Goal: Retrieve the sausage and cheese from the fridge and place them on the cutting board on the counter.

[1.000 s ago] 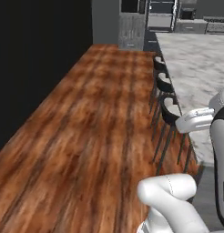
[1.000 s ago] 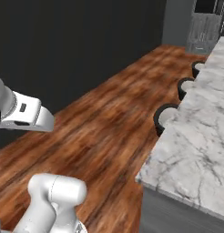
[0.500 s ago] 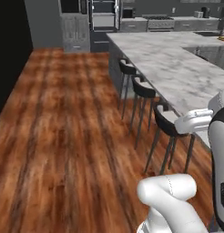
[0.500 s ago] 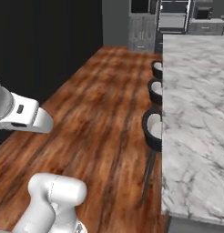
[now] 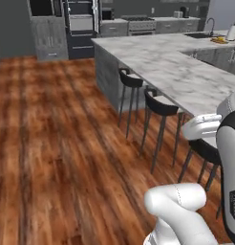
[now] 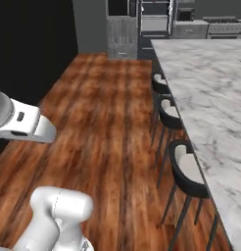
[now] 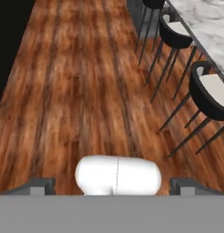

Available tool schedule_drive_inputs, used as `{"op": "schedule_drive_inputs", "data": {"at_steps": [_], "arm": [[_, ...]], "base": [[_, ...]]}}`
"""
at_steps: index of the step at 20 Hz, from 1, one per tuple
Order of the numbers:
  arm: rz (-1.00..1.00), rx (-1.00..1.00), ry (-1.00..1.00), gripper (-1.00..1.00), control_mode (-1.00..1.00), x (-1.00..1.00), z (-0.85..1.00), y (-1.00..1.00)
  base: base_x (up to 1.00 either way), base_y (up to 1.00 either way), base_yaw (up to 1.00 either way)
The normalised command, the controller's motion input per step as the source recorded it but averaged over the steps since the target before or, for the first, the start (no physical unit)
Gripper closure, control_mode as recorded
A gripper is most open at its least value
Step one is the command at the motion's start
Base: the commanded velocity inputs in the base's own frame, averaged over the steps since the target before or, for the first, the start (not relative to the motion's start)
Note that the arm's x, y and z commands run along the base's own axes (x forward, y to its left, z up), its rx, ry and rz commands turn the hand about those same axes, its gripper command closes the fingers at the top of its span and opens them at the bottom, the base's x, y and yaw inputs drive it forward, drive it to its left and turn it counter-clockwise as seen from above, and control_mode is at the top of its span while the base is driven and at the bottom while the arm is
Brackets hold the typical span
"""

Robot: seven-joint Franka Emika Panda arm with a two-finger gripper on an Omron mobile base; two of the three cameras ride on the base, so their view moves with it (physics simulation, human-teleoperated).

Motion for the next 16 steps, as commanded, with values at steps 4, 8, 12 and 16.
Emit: {"op": "schedule_drive_inputs", "data": {"at_steps": [4, 8, 12, 16], "arm": [[0.00, 0.00, 0.00, -1.00, 1.00, 0.00, 0.00, 0.00], [0.00, 0.00, 0.00, -1.00, 1.00, 0.00, 0.00, 0.00], [0.00, 0.00, 0.00, -1.00, 1.00, 0.00, 0.00, 0.00], [0.00, 0.00, 0.00, -1.00, 1.00, 0.00, 0.00, 0.00]], "base": [[1.00, 0.71, -0.33], [1.00, 0.69, -0.32], [1.00, 0.70, -0.31], [1.00, 0.75, -0.31]]}}
